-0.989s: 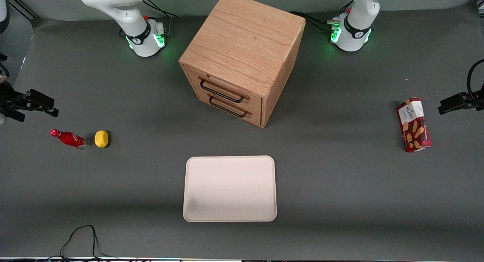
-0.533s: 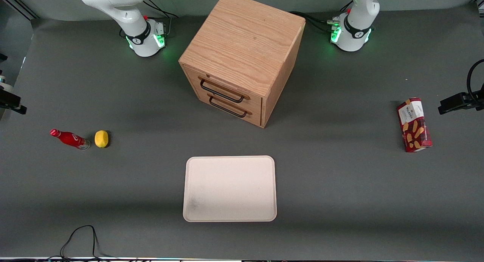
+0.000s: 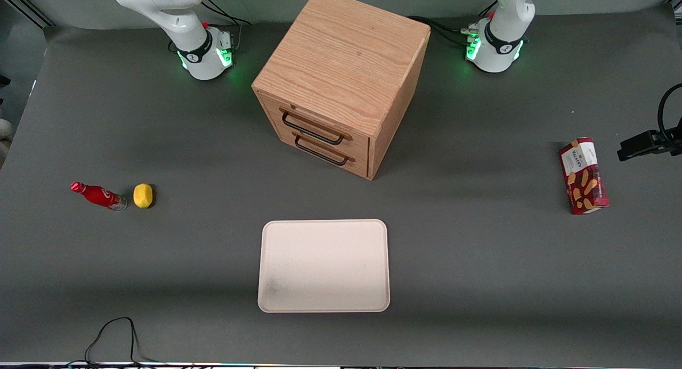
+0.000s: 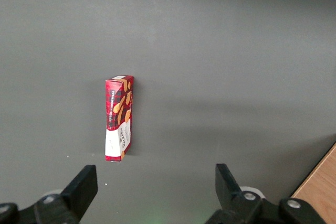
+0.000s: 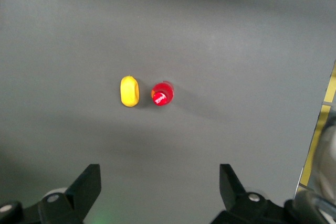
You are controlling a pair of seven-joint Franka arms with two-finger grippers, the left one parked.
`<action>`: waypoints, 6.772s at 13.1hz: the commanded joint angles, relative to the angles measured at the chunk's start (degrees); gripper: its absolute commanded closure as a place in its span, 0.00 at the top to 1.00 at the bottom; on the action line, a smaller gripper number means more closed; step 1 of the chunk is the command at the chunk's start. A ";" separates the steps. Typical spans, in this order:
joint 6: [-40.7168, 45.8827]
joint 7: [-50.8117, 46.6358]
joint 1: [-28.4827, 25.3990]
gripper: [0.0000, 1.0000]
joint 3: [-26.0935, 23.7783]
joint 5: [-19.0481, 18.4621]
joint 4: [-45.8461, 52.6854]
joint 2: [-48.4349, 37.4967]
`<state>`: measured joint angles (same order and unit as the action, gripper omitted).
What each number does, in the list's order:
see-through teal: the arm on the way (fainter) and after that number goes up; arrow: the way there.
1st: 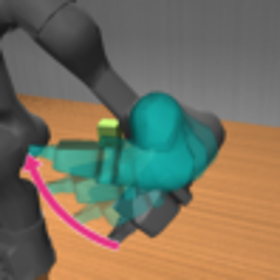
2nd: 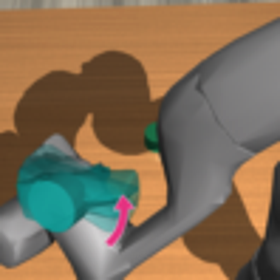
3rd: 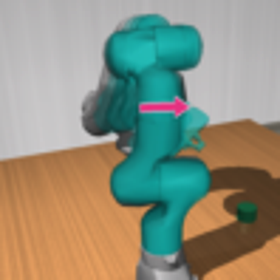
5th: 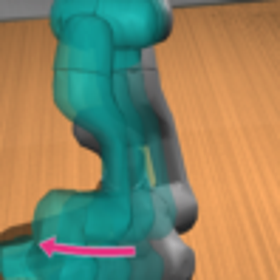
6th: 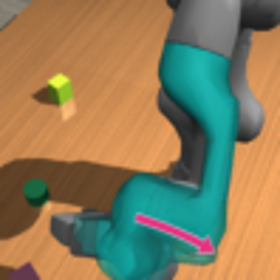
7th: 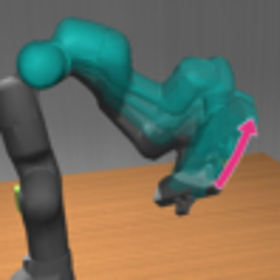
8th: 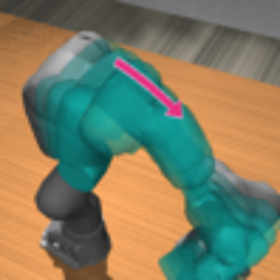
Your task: Place coke bottle on tray
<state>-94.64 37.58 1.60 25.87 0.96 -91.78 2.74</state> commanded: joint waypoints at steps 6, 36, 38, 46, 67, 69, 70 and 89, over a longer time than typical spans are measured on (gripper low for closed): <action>-9.14 1.97 -0.37 1.00 0.41 1.07 -13.15 -5.38; -40.45 7.77 -3.45 1.00 -0.82 9.59 -27.67 10.79; -40.45 9.95 -3.36 1.00 -0.82 9.68 -27.75 10.79; -39.57 11.02 -2.83 1.00 -0.47 9.68 -29.86 9.39; -28.62 11.03 -2.75 0.00 -0.74 7.14 -22.86 4.38; -20.19 10.67 -2.83 0.00 -0.74 6.17 -15.75 3.50; -15.01 10.58 -2.92 0.00 -0.74 5.73 -11.28 3.41; 12.46 -31.22 -17.22 0.00 -16.03 3.44 31.89 18.23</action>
<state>-83.37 12.11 -12.53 10.03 4.58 -69.54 13.60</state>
